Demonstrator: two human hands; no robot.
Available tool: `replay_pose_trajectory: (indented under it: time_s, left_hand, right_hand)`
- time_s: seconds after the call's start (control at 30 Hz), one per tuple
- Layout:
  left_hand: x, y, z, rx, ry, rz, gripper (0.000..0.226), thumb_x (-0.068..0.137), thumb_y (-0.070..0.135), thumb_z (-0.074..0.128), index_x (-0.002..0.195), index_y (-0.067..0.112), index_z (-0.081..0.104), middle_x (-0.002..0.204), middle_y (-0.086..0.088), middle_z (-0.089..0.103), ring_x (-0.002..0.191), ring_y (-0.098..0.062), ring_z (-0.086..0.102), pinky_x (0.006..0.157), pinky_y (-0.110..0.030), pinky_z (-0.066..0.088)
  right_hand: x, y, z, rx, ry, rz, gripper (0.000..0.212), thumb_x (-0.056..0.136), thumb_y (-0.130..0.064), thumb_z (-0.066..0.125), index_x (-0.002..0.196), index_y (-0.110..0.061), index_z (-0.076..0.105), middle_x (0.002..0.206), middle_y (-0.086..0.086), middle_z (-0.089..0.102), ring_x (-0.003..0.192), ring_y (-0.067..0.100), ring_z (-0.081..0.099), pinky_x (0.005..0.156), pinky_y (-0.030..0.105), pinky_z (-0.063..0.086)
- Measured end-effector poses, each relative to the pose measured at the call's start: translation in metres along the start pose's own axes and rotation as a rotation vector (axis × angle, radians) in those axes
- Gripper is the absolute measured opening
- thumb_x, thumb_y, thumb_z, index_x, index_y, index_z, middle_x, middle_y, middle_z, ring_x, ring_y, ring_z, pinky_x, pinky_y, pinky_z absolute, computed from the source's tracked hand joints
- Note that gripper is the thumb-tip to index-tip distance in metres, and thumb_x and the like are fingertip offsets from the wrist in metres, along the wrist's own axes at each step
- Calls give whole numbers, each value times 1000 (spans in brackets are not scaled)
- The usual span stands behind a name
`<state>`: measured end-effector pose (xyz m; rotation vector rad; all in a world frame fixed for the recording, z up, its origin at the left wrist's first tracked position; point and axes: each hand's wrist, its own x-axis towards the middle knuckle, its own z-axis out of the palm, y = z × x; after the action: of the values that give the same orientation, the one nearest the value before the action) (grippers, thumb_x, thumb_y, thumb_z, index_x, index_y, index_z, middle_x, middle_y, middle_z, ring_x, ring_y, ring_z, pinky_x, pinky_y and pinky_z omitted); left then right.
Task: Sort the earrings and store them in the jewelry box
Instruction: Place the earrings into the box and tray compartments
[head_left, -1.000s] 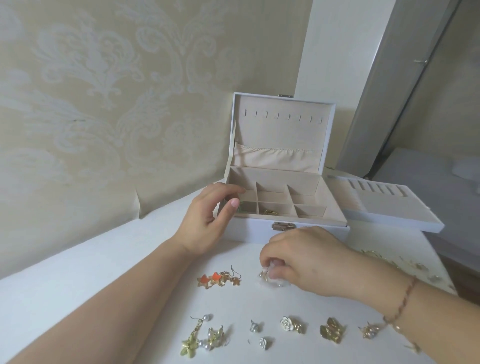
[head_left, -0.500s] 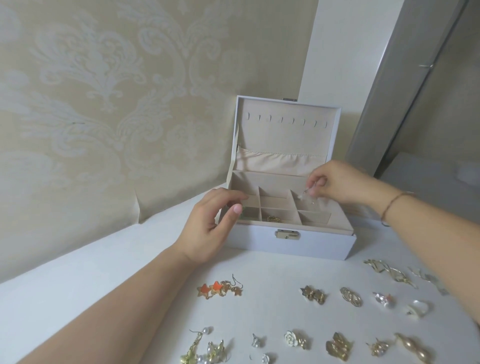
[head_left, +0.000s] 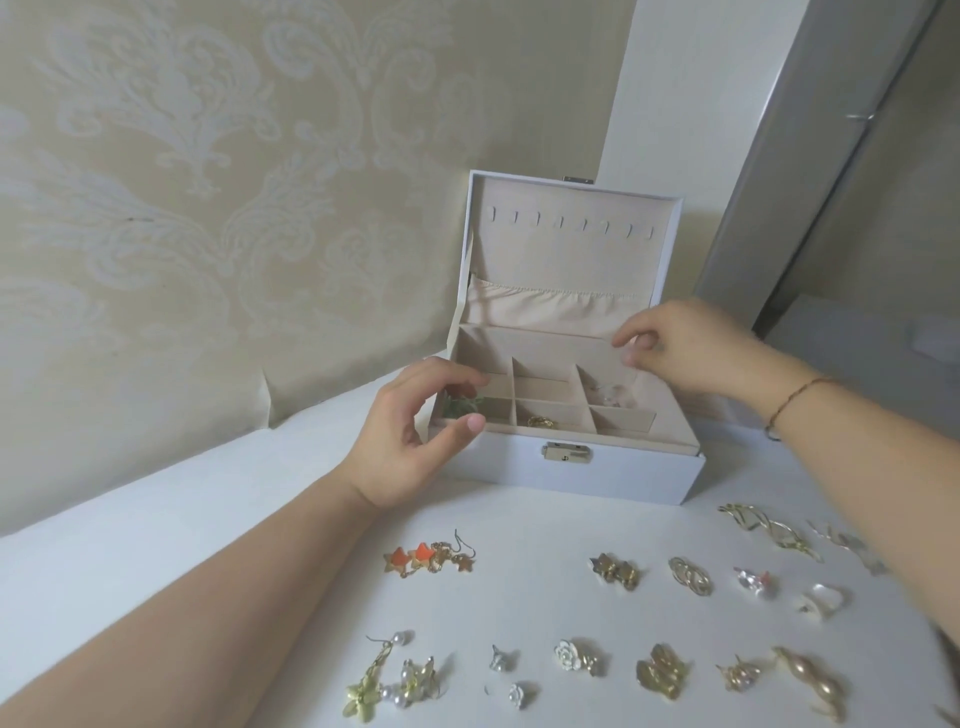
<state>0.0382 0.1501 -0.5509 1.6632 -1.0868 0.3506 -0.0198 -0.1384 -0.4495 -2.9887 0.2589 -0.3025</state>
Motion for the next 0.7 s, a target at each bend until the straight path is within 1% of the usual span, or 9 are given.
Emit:
replay_pose_trajectory:
  time_s: [0.1, 0.17, 0.2, 0.27, 0.33, 0.4, 0.47, 0.53, 0.7]
  left_hand:
    - [0, 1, 0, -32, 9, -25, 32, 88, 33, 61, 103, 5, 67, 96, -5, 65, 93, -24, 60, 84, -29, 45]
    - [0, 2, -1, -71, 26, -53, 32, 87, 33, 61, 101, 5, 68, 95, -5, 65, 91, -24, 60, 83, -35, 46]
    - [1, 3, -1, -94, 33, -68, 32, 87, 33, 60, 99, 4, 67, 93, -5, 65, 89, -24, 59, 83, -39, 45]
    - [1, 3, -2, -152, 46, -104, 33, 86, 33, 59, 96, 3, 67, 90, -9, 65, 87, -23, 61, 82, -42, 45]
    - [1, 3, -3, -218, 67, -137, 33, 86, 33, 58, 96, 2, 67, 90, -12, 66, 87, -20, 62, 82, -37, 46]
    - [1, 3, -4, -266, 82, -161, 31, 86, 33, 58, 95, 6, 68, 89, -5, 67, 88, -19, 62, 83, -33, 45]
    - [1, 3, -4, -285, 88, -168, 28, 85, 35, 58, 94, 11, 69, 90, 2, 68, 89, -17, 62, 83, -32, 45]
    - [2, 2, -3, -294, 94, -171, 27, 85, 36, 58, 93, 13, 70, 89, 3, 69, 88, -17, 62, 82, -31, 45]
    - [3, -1, -3, -314, 109, -170, 25, 84, 37, 58, 91, 15, 70, 88, 2, 69, 88, -17, 62, 82, -34, 46]
  right_hand:
    - [-32, -18, -17, 213, 100, -88, 10, 87, -27, 69, 94, -34, 72, 78, -21, 64, 81, 4, 60, 71, 20, 41]
    - [-60, -41, -21, 270, 62, -204, 10, 85, -27, 71, 91, -35, 73, 75, -21, 64, 70, -6, 57, 63, 6, 37]
    - [-74, -54, -20, 275, -4, -260, 11, 85, -29, 71, 92, -36, 73, 75, -21, 65, 68, -9, 55, 61, 4, 36]
    - [-97, -79, -10, 218, -178, -365, 15, 86, -36, 68, 101, -39, 69, 84, -21, 66, 70, -9, 53, 63, 8, 35]
    - [-110, -100, 6, 86, -303, -472, 25, 89, -43, 62, 114, -44, 61, 98, -25, 61, 74, -9, 49, 70, 15, 36]
    - [-115, -118, 23, 34, -358, -519, 31, 92, -43, 58, 123, -44, 55, 114, -24, 55, 82, -9, 46, 83, 22, 40]
    - [-113, -132, 39, 67, -360, -535, 35, 94, -40, 57, 128, -40, 53, 125, -22, 51, 101, -1, 51, 96, 31, 41]
    - [-107, -143, 50, 105, -361, -529, 35, 95, -38, 56, 130, -36, 54, 127, -20, 50, 115, 7, 50, 98, 35, 41]
    - [-97, -161, 63, 51, -343, -545, 26, 93, -34, 59, 118, -33, 64, 114, -15, 56, 111, 9, 51, 91, 34, 43]
